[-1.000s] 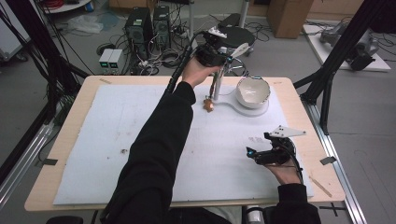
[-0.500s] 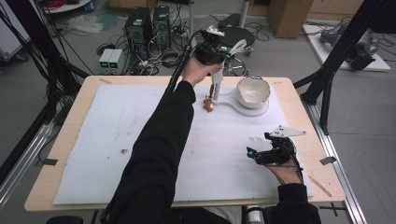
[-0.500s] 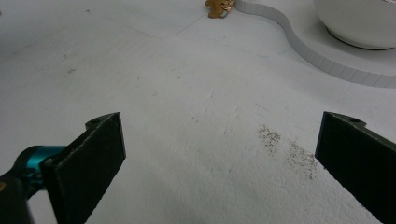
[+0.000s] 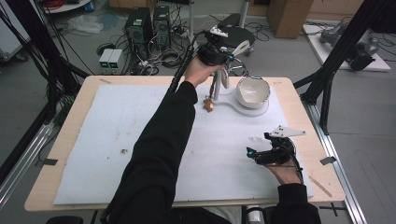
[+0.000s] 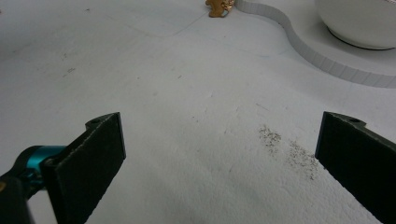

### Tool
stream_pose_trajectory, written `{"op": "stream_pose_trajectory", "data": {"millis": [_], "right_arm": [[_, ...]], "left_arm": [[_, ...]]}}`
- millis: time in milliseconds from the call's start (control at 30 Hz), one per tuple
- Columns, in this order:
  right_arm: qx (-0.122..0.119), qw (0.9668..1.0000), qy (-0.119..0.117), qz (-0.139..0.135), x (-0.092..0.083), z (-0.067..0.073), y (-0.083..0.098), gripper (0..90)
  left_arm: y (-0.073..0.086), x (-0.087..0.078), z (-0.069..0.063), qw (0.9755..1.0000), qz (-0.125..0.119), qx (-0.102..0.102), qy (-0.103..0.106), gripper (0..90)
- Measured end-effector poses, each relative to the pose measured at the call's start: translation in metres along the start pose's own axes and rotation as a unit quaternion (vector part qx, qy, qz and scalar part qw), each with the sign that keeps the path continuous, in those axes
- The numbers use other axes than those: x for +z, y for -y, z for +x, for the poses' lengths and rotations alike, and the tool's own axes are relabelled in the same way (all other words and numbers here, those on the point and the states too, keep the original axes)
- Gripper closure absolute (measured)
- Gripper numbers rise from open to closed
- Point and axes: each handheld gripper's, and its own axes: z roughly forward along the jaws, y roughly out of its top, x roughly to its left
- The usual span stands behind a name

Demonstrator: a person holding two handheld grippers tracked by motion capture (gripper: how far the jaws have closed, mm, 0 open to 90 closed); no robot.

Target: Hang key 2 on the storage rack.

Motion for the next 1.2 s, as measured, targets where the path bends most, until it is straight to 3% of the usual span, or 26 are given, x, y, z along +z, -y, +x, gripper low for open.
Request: {"op": "stream_pose_trajectory", "data": {"millis": [200, 333, 533, 733, 933, 967, 1000, 1033, 1200], "right_arm": [[0.001, 1.0000, -0.001, 0.003, 0.001, 0.000, 0.000, 0.6], [-0.001, 1.0000, 0.000, 0.003, 0.001, -0.001, 0.000, 0.6], [0.000, 1.0000, 0.000, 0.002, 0.001, 0.000, 0.000, 0.6], [-0.001, 1.0000, 0.000, 0.003, 0.001, 0.000, 0.000, 0.6], [-0.003, 1.0000, 0.000, 0.007, 0.003, 0.000, 0.000, 0.6], [-0.003, 1.0000, 0.000, 0.006, 0.002, 0.000, 0.000, 0.6], [-0.002, 1.0000, 0.000, 0.006, 0.002, -0.001, 0.000, 0.6], [-0.002, 1.0000, 0.000, 0.004, 0.002, -0.001, 0.000, 0.6], [-0.003, 1.0000, -0.001, 0.004, 0.002, 0.000, 0.000, 0.6]], "left_arm": [[0.002, 0.005, 0.005, 0.9999, 0.001, -0.006, -0.013, 81.3], [0.002, 0.004, 0.003, 0.9999, 0.005, -0.002, -0.009, 81.3], [-0.002, -0.003, -0.002, 0.9998, 0.006, 0.015, -0.009, 81.3], [-0.001, -0.004, 0.002, 0.9997, 0.007, 0.010, -0.020, 81.3], [0.007, 0.008, 0.004, 0.9995, 0.010, 0.001, -0.028, 80.7], [0.007, 0.008, 0.004, 0.9995, 0.010, 0.001, -0.028, 78.1], [0.007, 0.008, 0.003, 0.9997, 0.005, -0.006, -0.025, 70.1], [0.007, 0.009, 0.002, 0.9998, 0.003, -0.015, -0.011, 62.9], [0.005, 0.006, -0.003, 0.9999, 0.001, -0.008, 0.010, 42.3]]}}
